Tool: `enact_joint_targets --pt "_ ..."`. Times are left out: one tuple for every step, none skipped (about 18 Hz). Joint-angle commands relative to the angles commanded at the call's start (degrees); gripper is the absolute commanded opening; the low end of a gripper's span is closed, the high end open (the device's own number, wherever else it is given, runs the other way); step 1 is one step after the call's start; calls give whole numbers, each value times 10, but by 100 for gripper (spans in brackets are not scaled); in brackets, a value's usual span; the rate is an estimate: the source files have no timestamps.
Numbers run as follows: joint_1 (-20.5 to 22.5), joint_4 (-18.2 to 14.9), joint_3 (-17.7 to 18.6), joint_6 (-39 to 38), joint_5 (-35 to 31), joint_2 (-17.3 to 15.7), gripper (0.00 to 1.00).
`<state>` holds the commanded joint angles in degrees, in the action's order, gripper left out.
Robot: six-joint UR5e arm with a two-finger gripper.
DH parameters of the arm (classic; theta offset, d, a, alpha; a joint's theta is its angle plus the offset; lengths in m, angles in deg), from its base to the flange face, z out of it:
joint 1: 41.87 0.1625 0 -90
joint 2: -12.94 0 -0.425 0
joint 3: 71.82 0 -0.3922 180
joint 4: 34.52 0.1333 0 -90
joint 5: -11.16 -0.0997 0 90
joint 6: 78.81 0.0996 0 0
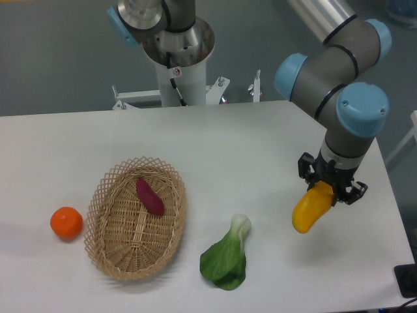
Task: Place the mango on the table
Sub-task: 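Hold the yellow mango in the gripper above the table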
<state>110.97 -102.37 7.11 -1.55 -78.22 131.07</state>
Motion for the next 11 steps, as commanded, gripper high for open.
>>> enact_joint_targets --pt "0 2 1 0 -1 0 38" --pt "0 3 5 0 0 -2 38" --pt "1 4 13 1 0 -6 38" --pt "1 4 20 2 0 -11 38" --pt "1 4 20 2 0 -11 38" --pt "2 4 16 2 -2 -11 39" --pt "2 4 15 2 -2 -11 39" --pt "2 3 16 2 -2 -11 39" --pt "2 2 18 3 -2 -12 39" --pt "2 2 19 3 -1 -13 40" --pt "2 1 20 3 -1 -13 40"
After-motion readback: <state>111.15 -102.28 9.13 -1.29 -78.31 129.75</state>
